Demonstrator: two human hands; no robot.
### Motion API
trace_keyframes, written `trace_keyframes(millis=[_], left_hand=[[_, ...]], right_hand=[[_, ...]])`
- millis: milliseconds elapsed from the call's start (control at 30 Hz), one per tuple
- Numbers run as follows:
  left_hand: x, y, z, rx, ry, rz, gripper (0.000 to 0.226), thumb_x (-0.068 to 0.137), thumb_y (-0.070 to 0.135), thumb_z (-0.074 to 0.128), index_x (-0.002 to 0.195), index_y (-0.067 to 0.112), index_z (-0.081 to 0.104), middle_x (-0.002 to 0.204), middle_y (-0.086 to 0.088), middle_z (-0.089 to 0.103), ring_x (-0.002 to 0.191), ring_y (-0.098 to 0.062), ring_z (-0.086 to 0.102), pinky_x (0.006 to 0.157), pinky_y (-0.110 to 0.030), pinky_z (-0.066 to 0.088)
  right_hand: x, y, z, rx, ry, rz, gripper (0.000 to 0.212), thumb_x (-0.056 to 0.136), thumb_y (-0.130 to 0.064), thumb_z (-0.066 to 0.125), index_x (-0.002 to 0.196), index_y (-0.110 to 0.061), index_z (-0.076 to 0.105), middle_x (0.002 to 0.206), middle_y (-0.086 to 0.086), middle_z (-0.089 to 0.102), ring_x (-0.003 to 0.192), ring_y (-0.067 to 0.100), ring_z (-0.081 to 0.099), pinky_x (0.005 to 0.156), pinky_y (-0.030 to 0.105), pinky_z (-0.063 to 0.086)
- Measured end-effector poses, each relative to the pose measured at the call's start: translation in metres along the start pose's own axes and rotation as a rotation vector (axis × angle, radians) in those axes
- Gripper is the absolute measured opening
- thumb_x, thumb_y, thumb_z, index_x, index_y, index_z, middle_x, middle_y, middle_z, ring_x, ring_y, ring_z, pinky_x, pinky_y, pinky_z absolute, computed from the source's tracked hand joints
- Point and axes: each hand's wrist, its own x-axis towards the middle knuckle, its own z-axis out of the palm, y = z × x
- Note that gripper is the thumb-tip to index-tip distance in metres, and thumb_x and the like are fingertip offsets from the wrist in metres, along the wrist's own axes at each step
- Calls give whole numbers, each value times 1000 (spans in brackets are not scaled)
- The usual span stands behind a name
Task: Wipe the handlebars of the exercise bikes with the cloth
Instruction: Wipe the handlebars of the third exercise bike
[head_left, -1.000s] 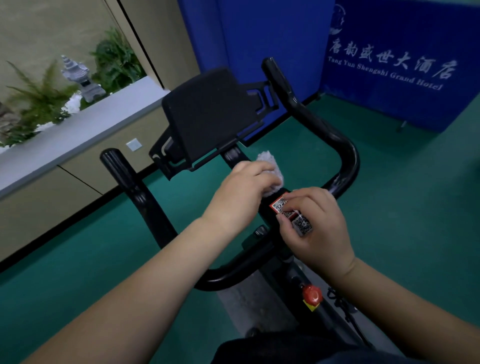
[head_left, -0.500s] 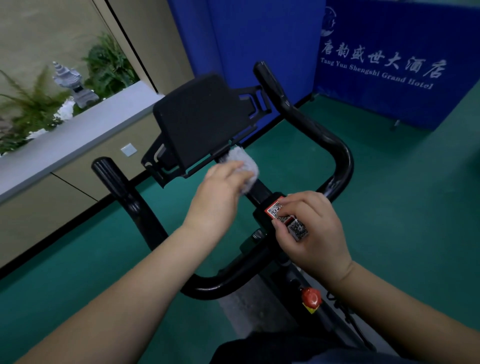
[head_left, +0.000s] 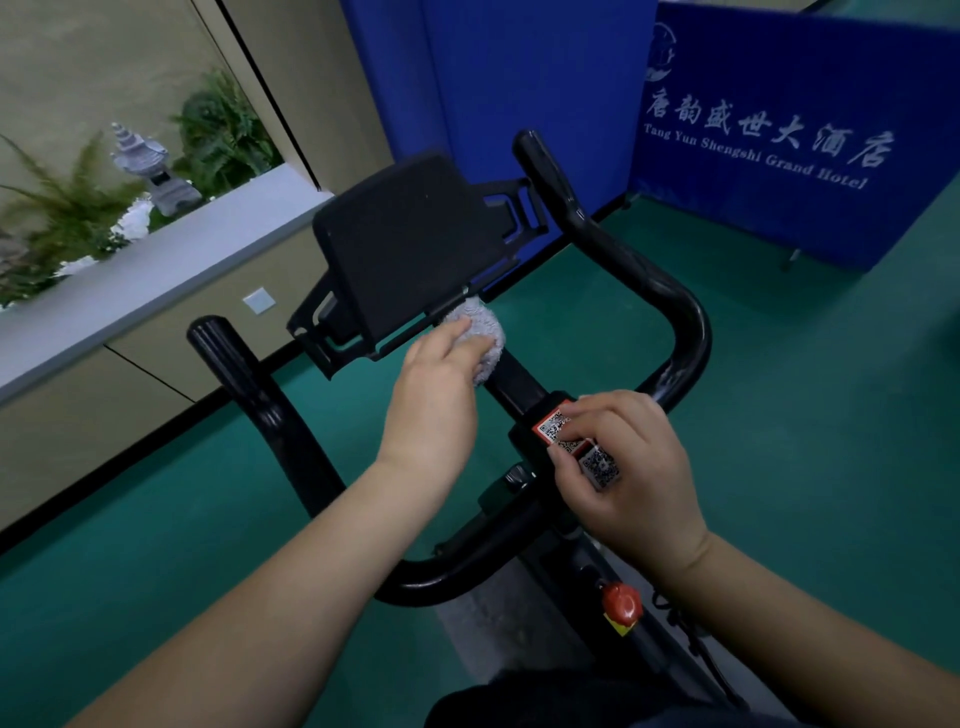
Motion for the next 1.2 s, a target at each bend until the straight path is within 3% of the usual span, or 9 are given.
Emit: trace_keyframes(millis=[167, 267, 400, 500, 667, 767, 867, 1000, 1200], left_hand=[[-35, 16, -9, -232, -27, -172, 30, 86, 7, 62, 115, 14, 66, 123, -3, 57, 113, -15, 55, 100, -21, 39], [-50, 14, -18, -438, -151, -473, 28, 86, 15, 64, 114, 21, 67, 110, 8, 64, 96, -3, 59, 87, -17, 43], [-48, 18, -7, -815, 8, -767, 42, 88, 16, 62, 130, 16, 53, 112, 6, 62, 87, 0, 62, 79, -15, 48], [-42, 34, 7, -876, -46, -777, 41, 88, 19, 63, 127, 12, 54, 108, 1, 66, 87, -4, 64, 79, -16, 51], [0, 27, 6, -966, 188, -901, 29, 89, 21, 61, 116, 10, 60, 91, 5, 65, 80, -8, 62, 73, -17, 47], [19, 24, 4, -999, 307, -957, 10, 90, 22, 61, 98, 16, 60, 79, 7, 62, 75, -10, 61, 60, -12, 46], [-1, 37, 8, -1017, 244, -930, 14, 90, 22, 60, 102, 18, 61, 81, 9, 63, 70, -3, 60, 56, -7, 46], [-33, 45, 7, -984, 61, -898, 6, 87, 21, 64, 92, 24, 62, 80, 6, 68, 69, -7, 63, 67, -20, 52], [14, 22, -3, -981, 247, -912, 8, 89, 21, 61, 82, 19, 60, 73, 6, 62, 66, -9, 59, 57, -16, 45]], right_hand=[[0, 0, 0, -9, -7, 4, 9, 76, -15, 70, 78, -7, 68, 94, 5, 67, 93, 20, 62, 90, 21, 40], [0, 1, 0, -14, -4, 2, 9, 76, -15, 70, 78, -7, 68, 94, 4, 67, 94, 19, 62, 91, 20, 39], [0, -1, 0, -15, -3, 4, 8, 76, -15, 70, 77, -7, 68, 93, 4, 67, 93, 19, 62, 90, 22, 40], [1, 0, 0, -20, -7, -1, 7, 76, -14, 70, 77, -7, 68, 93, 4, 68, 93, 19, 62, 90, 21, 39], [0, 0, 0, -27, -12, 7, 8, 76, -14, 69, 78, -7, 68, 94, 5, 68, 94, 18, 62, 91, 20, 38], [0, -1, 0, -30, -16, 9, 7, 76, -14, 69, 78, -7, 68, 94, 5, 68, 94, 18, 61, 92, 19, 37], [1, -1, 0, -33, -13, 5, 7, 76, -13, 69, 78, -6, 68, 93, 5, 68, 93, 18, 62, 91, 20, 38], [1, -2, 0, -38, -9, -1, 7, 75, -12, 71, 79, -6, 69, 94, 5, 68, 92, 18, 62, 89, 22, 40], [1, -4, -2, -32, -24, 5, 7, 76, -13, 69, 81, -8, 68, 94, 3, 67, 93, 16, 60, 90, 20, 38]])
